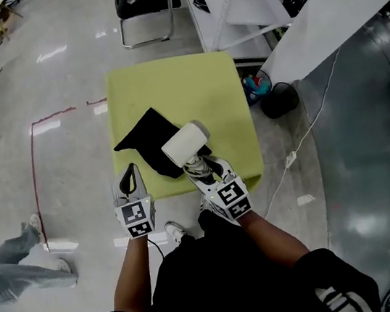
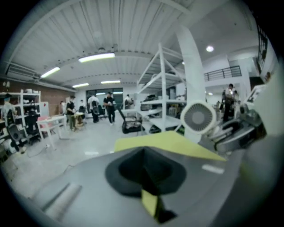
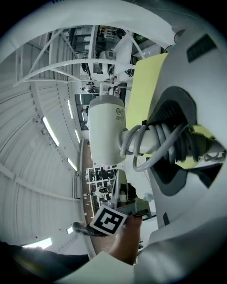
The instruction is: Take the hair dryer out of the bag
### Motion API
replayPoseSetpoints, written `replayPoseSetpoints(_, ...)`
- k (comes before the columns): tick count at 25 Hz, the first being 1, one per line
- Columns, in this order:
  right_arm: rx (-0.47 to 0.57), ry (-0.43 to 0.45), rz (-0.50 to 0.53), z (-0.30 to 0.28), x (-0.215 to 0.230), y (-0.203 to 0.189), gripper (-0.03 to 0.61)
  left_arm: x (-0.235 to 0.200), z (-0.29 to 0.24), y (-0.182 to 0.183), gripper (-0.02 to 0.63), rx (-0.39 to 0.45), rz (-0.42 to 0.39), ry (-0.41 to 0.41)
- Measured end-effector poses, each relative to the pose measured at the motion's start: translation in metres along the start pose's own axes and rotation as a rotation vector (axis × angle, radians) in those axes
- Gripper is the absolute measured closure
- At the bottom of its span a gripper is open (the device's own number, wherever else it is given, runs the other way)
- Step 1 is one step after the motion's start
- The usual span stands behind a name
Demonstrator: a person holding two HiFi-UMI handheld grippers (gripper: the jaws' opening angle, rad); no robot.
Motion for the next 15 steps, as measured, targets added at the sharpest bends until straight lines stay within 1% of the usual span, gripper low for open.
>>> replayPoseSetpoints(6, 0.127, -0.017, -0.001, 0.008, -0.009, 0.04, 0.357, 0.016, 0.02, 0.018, 0.606, 0.076, 0.083, -0.086)
replayPoseSetpoints(10, 0.193, -0.04, 0.018, 0.014, -0.014, 0.066, 0.357, 0.017, 0.026, 0.032, 0.606, 0.107, 0.077, -0.109)
replayPoseSetpoints(15, 0.243, -0.061, 0.044, 0.02, -0.021, 0.085, 0.357, 0.014, 0.034, 0.044, 0.607, 0.142, 0.075, -0.113)
Point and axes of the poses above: the fingertips, and each gripper's own axes: z backward along the fingers, x to its right, y out of its top, the point moved 5 cm from there along z, backward along the fingers, and after that the axes turned 11 degrees about -z, right-handed, at the moved point
